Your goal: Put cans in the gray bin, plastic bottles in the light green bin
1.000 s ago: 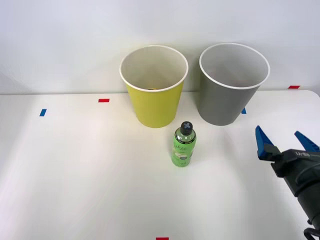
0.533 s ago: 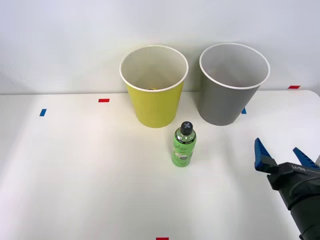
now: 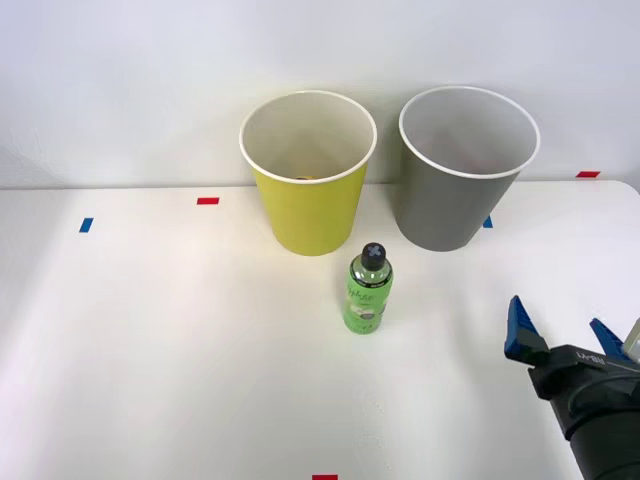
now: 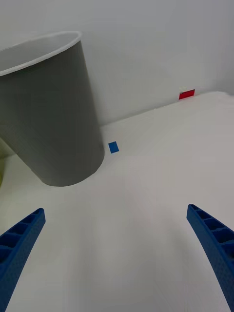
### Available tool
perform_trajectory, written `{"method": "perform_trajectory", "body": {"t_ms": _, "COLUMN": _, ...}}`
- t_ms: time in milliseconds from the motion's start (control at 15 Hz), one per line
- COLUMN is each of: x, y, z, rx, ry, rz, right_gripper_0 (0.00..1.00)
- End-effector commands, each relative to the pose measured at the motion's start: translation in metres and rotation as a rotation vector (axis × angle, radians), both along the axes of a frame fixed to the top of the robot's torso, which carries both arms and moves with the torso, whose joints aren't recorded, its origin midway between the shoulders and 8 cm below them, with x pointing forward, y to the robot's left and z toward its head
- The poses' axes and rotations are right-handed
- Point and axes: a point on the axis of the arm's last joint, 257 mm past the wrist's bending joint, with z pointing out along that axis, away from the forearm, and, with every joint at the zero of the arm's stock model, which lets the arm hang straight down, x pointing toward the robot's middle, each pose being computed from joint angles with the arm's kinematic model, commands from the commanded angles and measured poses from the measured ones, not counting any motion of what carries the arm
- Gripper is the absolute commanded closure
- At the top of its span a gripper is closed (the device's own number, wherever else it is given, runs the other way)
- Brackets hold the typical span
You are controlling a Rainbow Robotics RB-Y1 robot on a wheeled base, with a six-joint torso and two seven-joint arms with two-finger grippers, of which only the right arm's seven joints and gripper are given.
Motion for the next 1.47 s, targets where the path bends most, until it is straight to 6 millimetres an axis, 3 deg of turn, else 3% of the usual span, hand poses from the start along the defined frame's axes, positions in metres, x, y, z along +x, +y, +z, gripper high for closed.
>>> {"method": "perform_trajectory", "body": {"t_ms": 67, "x": -0.01, "y": 0.003, "z": -0.01, "rx": -0.012, "ry": -0.045, "rz": 0.029, "right_gripper_0": 0.0}}
{"method": "perform_trajectory", "body": {"t_ms": 333, "x": -0.019, "y": 0.018, "z": -0.028, "rx": -0.058, "ry": -0.102, "rz": 0.101, "right_gripper_0": 0.0}}
{"method": "perform_trajectory", "body": {"t_ms": 733, "x": -0.039, "y": 0.057, "z": -0.054, "rx": -0.191, "ry": -0.133, "rz": 0.219, "right_gripper_0": 0.0}}
{"method": "perform_trajectory", "body": {"t_ms": 1000, "x": -0.047, "y": 0.061, "z": -0.071, "rx": -0.368, "ry": -0.102, "rz": 0.279, "right_gripper_0": 0.0}}
{"method": "perform_trajectory", "body": {"t_ms": 1467, "x": -0.053, "y": 0.056, "z": -0.093, "rx": -0.293, "ry": -0.161, "rz": 0.334, "right_gripper_0": 0.0}}
